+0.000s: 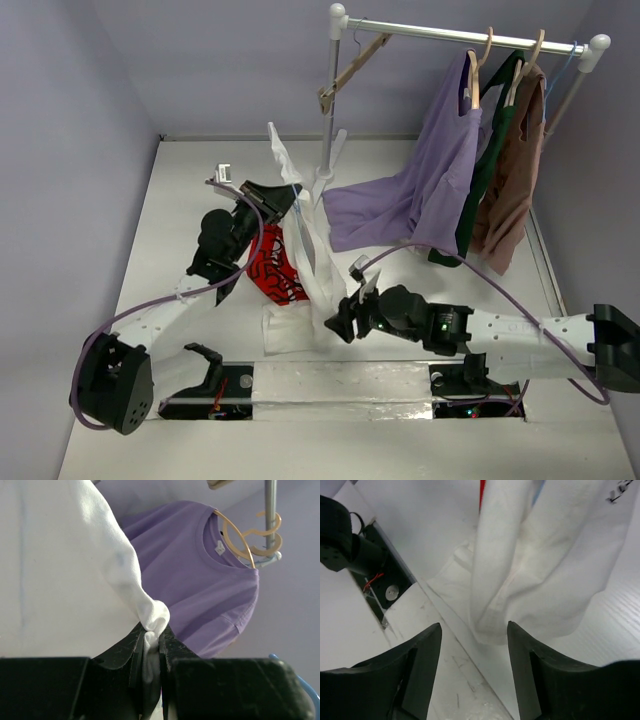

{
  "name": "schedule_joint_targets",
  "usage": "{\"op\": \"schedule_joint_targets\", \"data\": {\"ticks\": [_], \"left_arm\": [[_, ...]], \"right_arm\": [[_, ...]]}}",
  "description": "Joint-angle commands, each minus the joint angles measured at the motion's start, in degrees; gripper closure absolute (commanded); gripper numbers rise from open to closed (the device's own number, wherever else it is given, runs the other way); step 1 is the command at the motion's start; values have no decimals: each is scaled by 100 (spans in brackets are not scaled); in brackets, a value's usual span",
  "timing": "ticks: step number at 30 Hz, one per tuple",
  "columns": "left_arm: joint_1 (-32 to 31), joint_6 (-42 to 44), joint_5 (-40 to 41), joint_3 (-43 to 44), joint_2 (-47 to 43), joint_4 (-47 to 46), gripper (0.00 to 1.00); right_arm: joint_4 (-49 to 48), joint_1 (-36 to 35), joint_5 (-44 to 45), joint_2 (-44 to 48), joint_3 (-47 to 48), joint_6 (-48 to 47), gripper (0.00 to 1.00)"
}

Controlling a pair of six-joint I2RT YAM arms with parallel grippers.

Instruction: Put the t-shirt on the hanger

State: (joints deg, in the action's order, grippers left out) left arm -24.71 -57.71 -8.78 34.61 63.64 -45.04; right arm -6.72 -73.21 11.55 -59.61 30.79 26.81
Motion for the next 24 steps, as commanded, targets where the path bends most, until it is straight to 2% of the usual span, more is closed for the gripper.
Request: {"op": "schedule_joint_targets", "data": {"ticks": [1,3,6,9,11,14,18,22,23,24], "left_arm": [[1,-205,-238,-165,-395,-717,100],[1,-301,-335,-305,-457,-884,100],[1,-433,-458,-376,-563,-972,100],[-52,-486,-537,-394,-686,-972,100],[-104,-504,-529,-411,-774,-963,100],[-104,-522,-537,-455,-870,-937,100],[-104,-504,-538,-473,-967,-893,100],[-104,-460,-546,-446,-1037,-814,100],[-104,-451,-546,-446,-1029,-814,100],[-104,-460,-555,-438,-1029,-831,100]], "right_arm": [[303,-27,688,379,402,-246,37],[146,-27,927,599,437,-490,38],[31,368,963,548,603,-685,38],[-285,956,595,188,753,-765,37],[-635,1351,51,-146,815,-747,37],[-830,1520,-531,-689,1025,-712,39],[-1322,1520,-970,-1008,992,-581,48],[-1709,1520,-1347,-929,789,-528,50],[-1771,1520,-1375,-920,771,-527,53],[-1815,1520,-1401,-920,745,-501,62]]}}
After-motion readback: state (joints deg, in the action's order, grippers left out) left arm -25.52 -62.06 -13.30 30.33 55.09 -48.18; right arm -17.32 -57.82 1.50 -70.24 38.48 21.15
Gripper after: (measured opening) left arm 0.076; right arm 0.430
